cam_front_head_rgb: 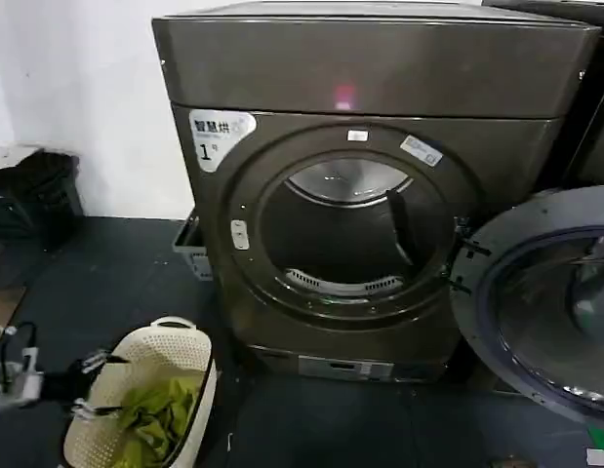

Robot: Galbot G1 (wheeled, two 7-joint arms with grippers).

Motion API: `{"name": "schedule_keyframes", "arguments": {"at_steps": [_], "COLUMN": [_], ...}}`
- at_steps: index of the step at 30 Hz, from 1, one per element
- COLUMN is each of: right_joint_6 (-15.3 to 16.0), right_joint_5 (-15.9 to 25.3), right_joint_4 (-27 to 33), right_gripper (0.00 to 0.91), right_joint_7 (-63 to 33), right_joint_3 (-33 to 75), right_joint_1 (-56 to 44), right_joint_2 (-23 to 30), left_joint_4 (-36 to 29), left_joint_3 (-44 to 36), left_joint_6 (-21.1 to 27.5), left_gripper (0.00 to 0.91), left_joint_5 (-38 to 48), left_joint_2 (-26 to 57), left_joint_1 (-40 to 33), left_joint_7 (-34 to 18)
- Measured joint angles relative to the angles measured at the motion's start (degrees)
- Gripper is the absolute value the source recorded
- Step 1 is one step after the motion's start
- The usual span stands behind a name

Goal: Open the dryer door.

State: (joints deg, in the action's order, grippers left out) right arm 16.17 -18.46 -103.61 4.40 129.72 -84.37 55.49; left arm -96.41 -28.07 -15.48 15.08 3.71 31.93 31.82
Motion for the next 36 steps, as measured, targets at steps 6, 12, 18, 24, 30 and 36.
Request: {"name": "schedule_keyframes", "arguments": {"at_steps": [6, 12, 18, 24, 30, 36], "right_joint_6": [1.3, 1.3, 1.4, 1.4, 1.4, 1.5], "right_joint_5": [0.0, -0.1, -0.2, -0.1, -0.1, 0.0], "right_joint_4": [-1.2, -1.1, -1.8, -1.8, -1.9, -1.8], "right_gripper": [0.907, 0.907, 0.907, 0.907, 0.907, 0.907], "right_joint_7": [0.0, 0.1, 0.6, 0.6, 0.6, 0.7], "right_joint_3": [0.1, 1.2, 1.4, 1.7, 1.6, 1.6], "right_joint_1": [0.0, -1.2, -1.5, -1.7, -1.5, -1.6], "right_joint_2": [0.2, 0.2, 0.5, 0.5, 0.5, 0.6], "left_joint_4": [2.2, 4.0, 4.4, 5.4, 5.7, 5.8], "left_joint_3": [0.2, 0.2, 0.1, 0.0, 0.0, 0.0], "left_joint_6": [-1.9, -3.2, -4.9, -5.9, -6.4, -6.4], "left_gripper": [0.907, 0.907, 0.907, 0.907, 0.907, 0.907], "left_joint_5": [-5.9, -11.6, -14.9, -16.2, -16.8, -17.1], "left_joint_2": [0.0, 0.0, -0.6, -0.6, -0.6, -0.9], "left_joint_1": [-2.4, -3.6, -3.9, -3.7, -3.9, -3.8], "left_joint_7": [4.2, 6.6, 4.7, 6.4, 8.5, 8.5]}}
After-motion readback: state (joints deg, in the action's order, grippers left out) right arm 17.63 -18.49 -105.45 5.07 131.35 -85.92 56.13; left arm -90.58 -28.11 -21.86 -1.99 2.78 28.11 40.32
